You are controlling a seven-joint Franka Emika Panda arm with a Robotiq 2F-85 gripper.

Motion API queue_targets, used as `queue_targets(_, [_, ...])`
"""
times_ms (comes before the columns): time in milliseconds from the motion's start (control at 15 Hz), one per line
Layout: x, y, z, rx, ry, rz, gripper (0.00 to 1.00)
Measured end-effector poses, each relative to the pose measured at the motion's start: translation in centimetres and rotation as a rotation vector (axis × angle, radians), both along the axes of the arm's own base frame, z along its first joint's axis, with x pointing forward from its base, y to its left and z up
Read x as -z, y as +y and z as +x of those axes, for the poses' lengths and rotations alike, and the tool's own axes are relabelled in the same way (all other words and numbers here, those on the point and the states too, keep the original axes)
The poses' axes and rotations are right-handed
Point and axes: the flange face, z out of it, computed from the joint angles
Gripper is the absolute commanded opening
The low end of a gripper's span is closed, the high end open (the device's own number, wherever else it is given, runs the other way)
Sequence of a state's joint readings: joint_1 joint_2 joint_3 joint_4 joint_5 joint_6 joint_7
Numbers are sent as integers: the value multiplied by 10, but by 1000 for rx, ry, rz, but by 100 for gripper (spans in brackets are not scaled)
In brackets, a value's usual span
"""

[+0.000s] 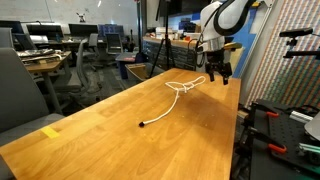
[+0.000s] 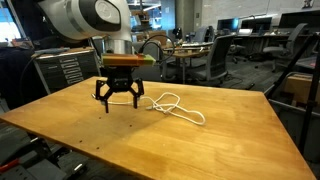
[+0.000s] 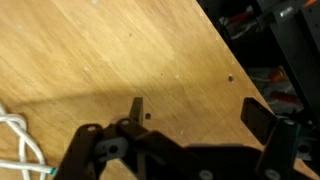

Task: Form a loose knot using the white rope

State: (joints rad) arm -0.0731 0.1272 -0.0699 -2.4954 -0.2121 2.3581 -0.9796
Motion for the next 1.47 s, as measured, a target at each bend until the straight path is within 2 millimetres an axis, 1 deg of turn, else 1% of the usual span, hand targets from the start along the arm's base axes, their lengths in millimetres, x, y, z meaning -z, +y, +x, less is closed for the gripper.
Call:
queue_targets(133, [12,14,-2,109,11,32,100])
queue_targets(200, [19,18,-3,164,13,45,100])
queue_targets(333, [32,20,-3,270,8,68,100])
queue_targets(533, [47,10,-3,425,-16,107,100])
queue_targets(667, [50,-1,-3,532,-37,139,100])
queue_targets(800, [48,-6,0,616,-64,172,100])
queue_targets(1000, [47,-5,1,633,-71,181,100])
queue_targets(1133, [48,-5,1,644,-72,151,100])
queue_targets(1267, [45,-4,5,663,-82,111,100])
queue_targets(1333, [41,-3,8,669,-71,98,100])
queue_targets(1400, [32,-3,10,671,-49,99,100])
queue_targets(1467, [18,-5,13,673,-37,106,100])
